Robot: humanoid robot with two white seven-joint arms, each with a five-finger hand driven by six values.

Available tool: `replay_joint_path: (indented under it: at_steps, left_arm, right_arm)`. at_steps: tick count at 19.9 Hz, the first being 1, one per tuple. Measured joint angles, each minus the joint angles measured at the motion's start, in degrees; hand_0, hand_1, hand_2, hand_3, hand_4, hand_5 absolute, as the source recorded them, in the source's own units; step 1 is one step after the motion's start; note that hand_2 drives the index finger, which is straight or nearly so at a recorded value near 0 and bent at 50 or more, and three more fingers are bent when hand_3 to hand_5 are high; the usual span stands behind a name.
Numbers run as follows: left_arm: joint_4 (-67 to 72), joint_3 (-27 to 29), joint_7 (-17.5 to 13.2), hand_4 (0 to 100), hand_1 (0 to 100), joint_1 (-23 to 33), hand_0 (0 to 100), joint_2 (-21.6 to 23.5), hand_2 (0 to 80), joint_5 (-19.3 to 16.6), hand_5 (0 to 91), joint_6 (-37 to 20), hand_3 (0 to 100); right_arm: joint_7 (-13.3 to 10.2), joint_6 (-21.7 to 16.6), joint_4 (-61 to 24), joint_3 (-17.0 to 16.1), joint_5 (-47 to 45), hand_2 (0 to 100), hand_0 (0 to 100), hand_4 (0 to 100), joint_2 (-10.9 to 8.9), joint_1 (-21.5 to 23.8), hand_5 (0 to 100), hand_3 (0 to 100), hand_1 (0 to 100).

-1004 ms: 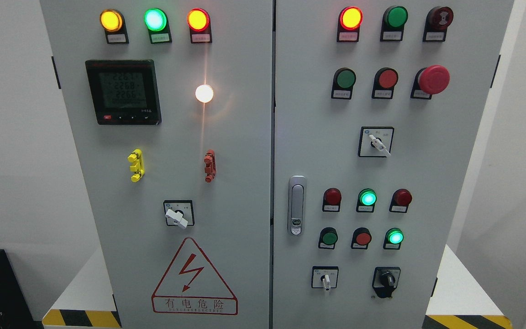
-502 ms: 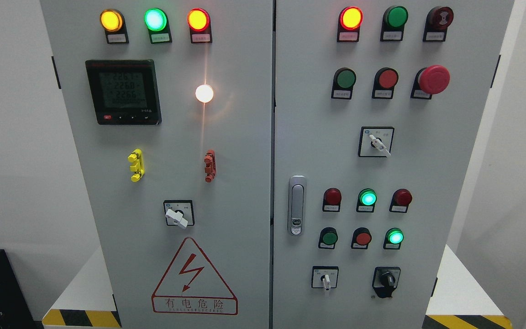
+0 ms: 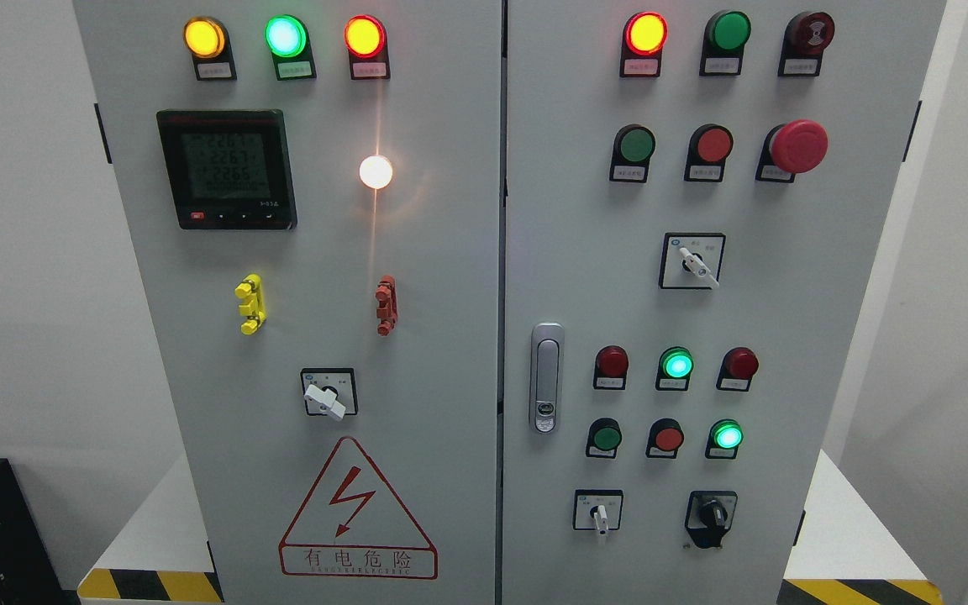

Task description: Flip black knob to close circuit

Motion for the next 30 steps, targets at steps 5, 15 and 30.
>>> replay_joint_path:
  at_steps: [5, 15, 30]
  left_arm:
    - [0.00, 0.00, 0.00, 0, 56, 0.00, 12, 0.00, 0.0, 0.00, 0.0, 0.00, 0]
    - [0.00, 0.00, 0.00, 0, 56, 0.00, 12, 0.00, 0.0, 0.00, 0.0, 0.00, 0]
    - [0.00, 0.00, 0.00, 0, 56, 0.00, 12, 0.00, 0.0, 0.00, 0.0, 0.00, 0]
  right_arm:
    - [-1.92, 0.00, -5.63, -0.96, 8.23, 69, 0, 71, -0.48, 0.29, 69, 84, 0]
    - [-3.41, -0.05, -17.18, -4.30, 22.01, 85, 0, 84, -0.97, 0.30, 85, 98, 0]
    - [-1.31, 0.39, -32.10, -8.84, 33.66, 92, 0, 93, 0.67, -2.31, 95, 100, 0]
